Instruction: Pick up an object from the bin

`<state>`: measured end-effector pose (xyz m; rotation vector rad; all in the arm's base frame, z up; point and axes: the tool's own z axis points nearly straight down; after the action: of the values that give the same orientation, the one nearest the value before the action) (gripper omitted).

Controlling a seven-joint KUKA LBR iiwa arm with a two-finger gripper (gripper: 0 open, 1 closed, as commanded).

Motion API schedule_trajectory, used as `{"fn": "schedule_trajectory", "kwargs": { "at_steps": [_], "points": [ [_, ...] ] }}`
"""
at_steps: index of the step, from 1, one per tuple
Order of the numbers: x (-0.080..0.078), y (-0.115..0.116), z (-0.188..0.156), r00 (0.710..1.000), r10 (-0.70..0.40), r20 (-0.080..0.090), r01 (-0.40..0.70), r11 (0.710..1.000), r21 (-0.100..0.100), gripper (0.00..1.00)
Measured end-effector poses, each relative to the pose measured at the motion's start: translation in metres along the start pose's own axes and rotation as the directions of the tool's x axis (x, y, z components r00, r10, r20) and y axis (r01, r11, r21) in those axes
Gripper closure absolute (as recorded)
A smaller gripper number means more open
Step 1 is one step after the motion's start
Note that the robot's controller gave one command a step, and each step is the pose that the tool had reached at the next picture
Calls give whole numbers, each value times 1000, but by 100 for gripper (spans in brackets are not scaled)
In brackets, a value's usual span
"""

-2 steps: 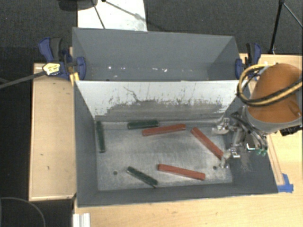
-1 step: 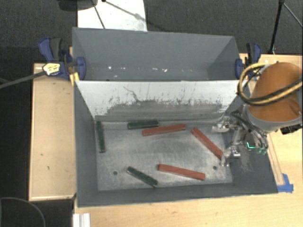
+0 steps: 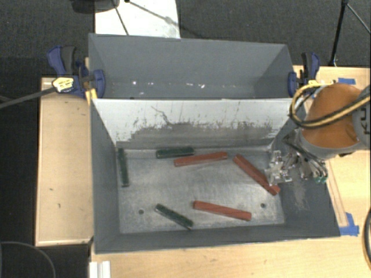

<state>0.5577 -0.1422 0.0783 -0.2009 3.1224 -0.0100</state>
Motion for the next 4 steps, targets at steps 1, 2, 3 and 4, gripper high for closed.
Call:
{"fn": "schedule_trajectory", "kwargs": {
  "at_steps": [1,2,3,4],
  "points": [
    [-4,2,-1,1000,-2,15,2,1000,0,0],
    [-4,2,0,1000,-4,14,4,1000,0,0],
    [-3,3,0,1000,0,13,0,1000,0,0],
    [-9,-1,0,1000,10,5,-10,1000,0,0]
  ]
}}
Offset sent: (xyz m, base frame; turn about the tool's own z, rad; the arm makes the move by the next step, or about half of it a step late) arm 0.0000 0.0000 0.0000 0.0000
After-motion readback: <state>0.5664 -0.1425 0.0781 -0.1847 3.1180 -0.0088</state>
